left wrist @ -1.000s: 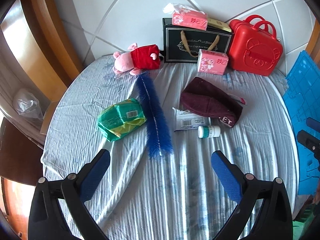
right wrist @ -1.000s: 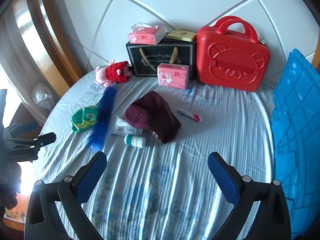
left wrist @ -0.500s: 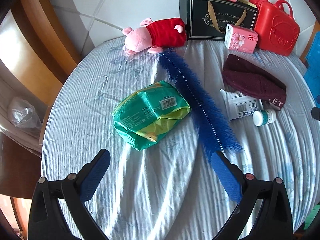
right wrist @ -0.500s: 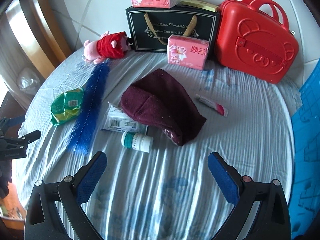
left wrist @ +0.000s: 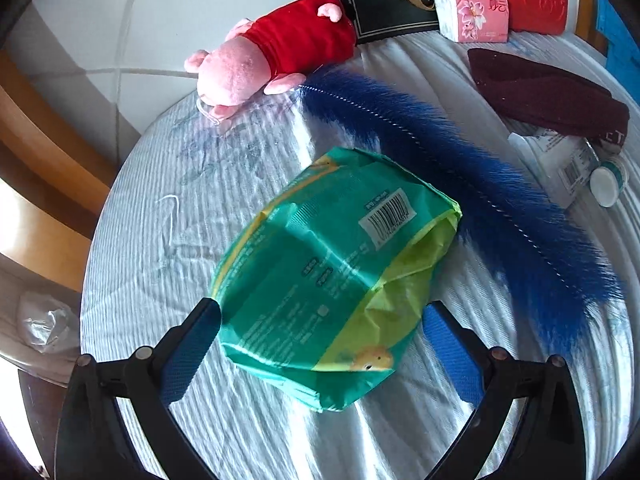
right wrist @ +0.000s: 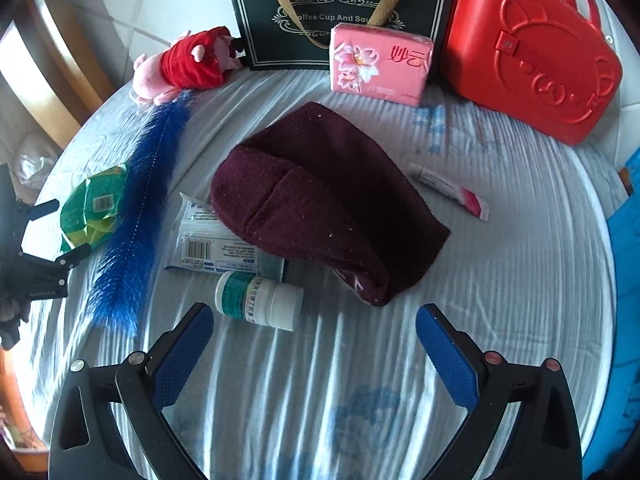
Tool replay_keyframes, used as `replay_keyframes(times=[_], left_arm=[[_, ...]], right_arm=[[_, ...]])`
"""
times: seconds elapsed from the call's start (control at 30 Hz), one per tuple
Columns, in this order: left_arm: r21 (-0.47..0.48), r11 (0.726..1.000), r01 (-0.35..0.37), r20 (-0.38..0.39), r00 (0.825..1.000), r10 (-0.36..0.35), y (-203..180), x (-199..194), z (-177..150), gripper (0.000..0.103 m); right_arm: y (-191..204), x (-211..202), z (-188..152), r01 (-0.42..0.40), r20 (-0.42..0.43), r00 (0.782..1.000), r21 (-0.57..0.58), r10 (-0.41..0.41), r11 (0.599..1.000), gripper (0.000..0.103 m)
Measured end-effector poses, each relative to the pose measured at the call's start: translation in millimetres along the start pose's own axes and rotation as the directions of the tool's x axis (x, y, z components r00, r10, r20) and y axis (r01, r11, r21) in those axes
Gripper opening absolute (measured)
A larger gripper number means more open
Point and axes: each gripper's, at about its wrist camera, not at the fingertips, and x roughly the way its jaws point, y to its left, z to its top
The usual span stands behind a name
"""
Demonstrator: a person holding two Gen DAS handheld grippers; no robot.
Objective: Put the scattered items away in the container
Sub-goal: 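Grasp the green snack bag with the left tool while the right tool grasps the maroon beanie, then lift the snack bag with the left tool while the right tool lifts the beanie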
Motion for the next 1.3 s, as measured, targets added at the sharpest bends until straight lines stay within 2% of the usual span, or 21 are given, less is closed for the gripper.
replay_keyframes(times=[0.13, 0.4, 0.43, 0.47, 0.53, 0.57, 0.6, 0.63, 0.8, 0.83, 0.93, 0.97, 1.0, 1.1, 1.3], left_arm=[[0.064, 0.998, -0.001, 0.055, 0.998, -0.003, -5.2, 12.3, 5.9, 0.103], [0.040, 0.997, 0.059, 0.130, 0.989, -0.064, 3.7, 19.4, 7.2, 0.103], [0.029, 0.997, 0.065, 0.137, 0.988, -0.068, 3.9, 18.8, 6.0, 0.101], [0.021, 0.998, 0.064, 0.144, 0.987, -0.066, 3.5, 17.0, 4.8, 0.097], [0.007, 0.998, 0.055, 0.157, 0.986, -0.055, 1.1, 12.2, 2.9, 0.082], [-0.006, 0.998, 0.065, 0.165, 0.984, -0.063, 0.7, 8.5, 2.2, 0.071], [-0.009, 0.998, 0.065, 0.175, 0.983, -0.063, -1.8, 3.5, 1.8, 0.052], [-0.006, 0.998, 0.060, 0.179, 0.982, -0.058, -5.9, -1.0, 1.9, 0.040], [-0.033, 0.994, 0.106, 0.198, 0.975, -0.097, -14.9, -19.0, -2.6, 0.032], [-0.038, 0.993, 0.110, 0.203, 0.974, -0.101, -15.0, -21.8, -3.8, 0.014], [-0.065, 0.991, 0.115, 0.217, 0.971, -0.098, -11.1, -32.2, -6.8, 0.014], [-0.071, 0.991, 0.116, 0.221, 0.970, -0.098, -10.3, -35.5, -8.2, 0.014], [-0.072, 0.991, 0.114, 0.225, 0.970, -0.095, -10.4, -38.1, -9.4, 0.014], [-0.071, 0.991, 0.110, 0.237, 0.967, -0.090, -11.0, -46.8, -12.9, 0.014], [-0.098, 0.986, 0.132, 0.280, 0.955, -0.100, -13.3, -76.7, -20.8, 0.014]], right_arm=[[-2.9, 13.0, -0.6, 0.007, 0.005, 1.000, 0.020, -0.007, 1.000, 0.102], [-6.9, 30.4, 9.3, -0.022, 0.036, 0.999, 0.067, 0.019, 0.998, 0.102], [-6.8, 31.9, 11.4, -0.025, 0.043, 0.999, 0.071, 0.022, 0.997, 0.102], [-6.4, 33.7, 13.2, -0.025, 0.049, 0.999, 0.072, 0.022, 0.997, 0.102], [-4.7, 38.8, 16.7, -0.025, 0.051, 0.998, 0.067, 0.021, 0.997, 0.102], [-4.0, 41.7, 18.5, -0.022, 0.049, 0.999, 0.059, 0.019, 0.998, 0.102], [-2.6, 44.1, 20.7, -0.015, 0.049, 0.999, 0.051, 0.012, 0.999, 0.102], [-1.2, 46.4, 23.2, -0.010, 0.050, 0.999, 0.042, 0.008, 0.999, 0.102], [3.7, 59.5, 32.7, 0.008, 0.038, 0.999, 0.014, -0.009, 1.000, 0.101], [3.9, 61.6, 33.4, 0.007, 0.033, 0.999, 0.015, -0.008, 1.000, 0.099], [2.2, 61.7, 31.9, 0.000, 0.027, 1.000, 0.023, 0.000, 1.000, 0.065], [2.2, 60.2, 31.0, 0.009, 0.029, 1.000, 0.023, -0.010, 1.000, 0.041], [1.5, 59.4, 29.9, 0.015, 0.025, 1.000, 0.026, -0.015, 1.000, 0.031], [-2.8, 56.2, 26.0, -0.003, 0.023, 1.000, 0.040, 0.002, 0.999, 0.018], [-5.6, 40.3, 20.4, -0.039, 0.056, 0.998, 0.052, 0.036, 0.998, 0.015]])
